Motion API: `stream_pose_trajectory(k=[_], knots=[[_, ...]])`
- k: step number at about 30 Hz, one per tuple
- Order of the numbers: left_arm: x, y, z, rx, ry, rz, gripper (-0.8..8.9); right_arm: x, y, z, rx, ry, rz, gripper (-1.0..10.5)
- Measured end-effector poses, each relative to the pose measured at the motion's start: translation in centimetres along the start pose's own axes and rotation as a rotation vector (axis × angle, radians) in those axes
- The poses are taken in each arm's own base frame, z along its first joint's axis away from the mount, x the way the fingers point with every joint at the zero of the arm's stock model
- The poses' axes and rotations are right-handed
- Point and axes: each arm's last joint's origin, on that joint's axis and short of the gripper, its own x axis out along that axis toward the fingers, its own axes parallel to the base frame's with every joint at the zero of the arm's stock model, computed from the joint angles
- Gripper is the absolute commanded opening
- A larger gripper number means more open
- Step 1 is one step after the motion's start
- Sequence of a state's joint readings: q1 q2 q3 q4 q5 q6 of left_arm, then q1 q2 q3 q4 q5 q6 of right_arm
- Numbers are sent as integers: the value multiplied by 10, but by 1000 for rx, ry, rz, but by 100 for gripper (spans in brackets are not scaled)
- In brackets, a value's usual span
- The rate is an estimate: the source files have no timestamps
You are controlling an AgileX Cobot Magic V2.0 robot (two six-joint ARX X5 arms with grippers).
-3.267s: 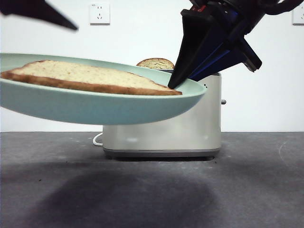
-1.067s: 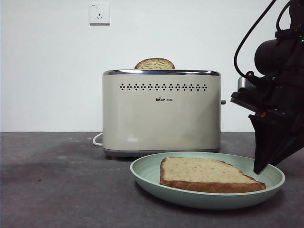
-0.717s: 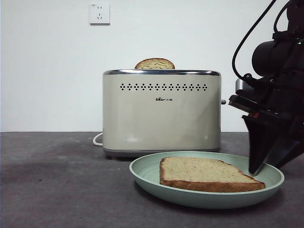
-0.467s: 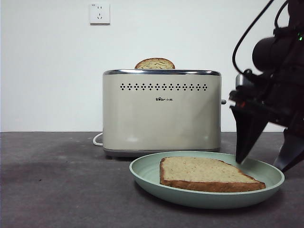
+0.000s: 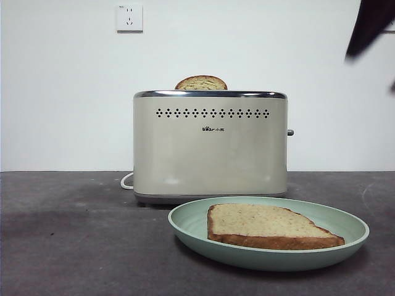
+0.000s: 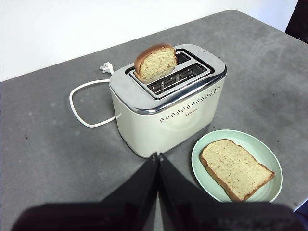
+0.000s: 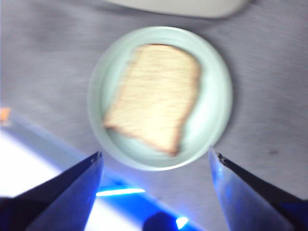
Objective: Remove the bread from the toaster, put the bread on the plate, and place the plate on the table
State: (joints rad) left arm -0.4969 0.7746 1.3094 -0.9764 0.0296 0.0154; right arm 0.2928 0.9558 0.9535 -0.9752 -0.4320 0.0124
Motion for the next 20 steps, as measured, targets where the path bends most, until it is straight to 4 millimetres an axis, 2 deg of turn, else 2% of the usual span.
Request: stream_pose_trajectory(k=[4,7,12,20], knots=[[0,0,0,0,2,-3,-6,-29,22,-21,-82,-72,147,89],[0,0,-1,0,10,-4,-5,-42,31,-34,-133,-98,209,-19],[0,0,-3,-1,26,-4,-5,-50,37,-48,-167,-75,227,-16],[0,0,-4,-1,43,-4,-5,-46,36,-48,-157,-27,225,1]])
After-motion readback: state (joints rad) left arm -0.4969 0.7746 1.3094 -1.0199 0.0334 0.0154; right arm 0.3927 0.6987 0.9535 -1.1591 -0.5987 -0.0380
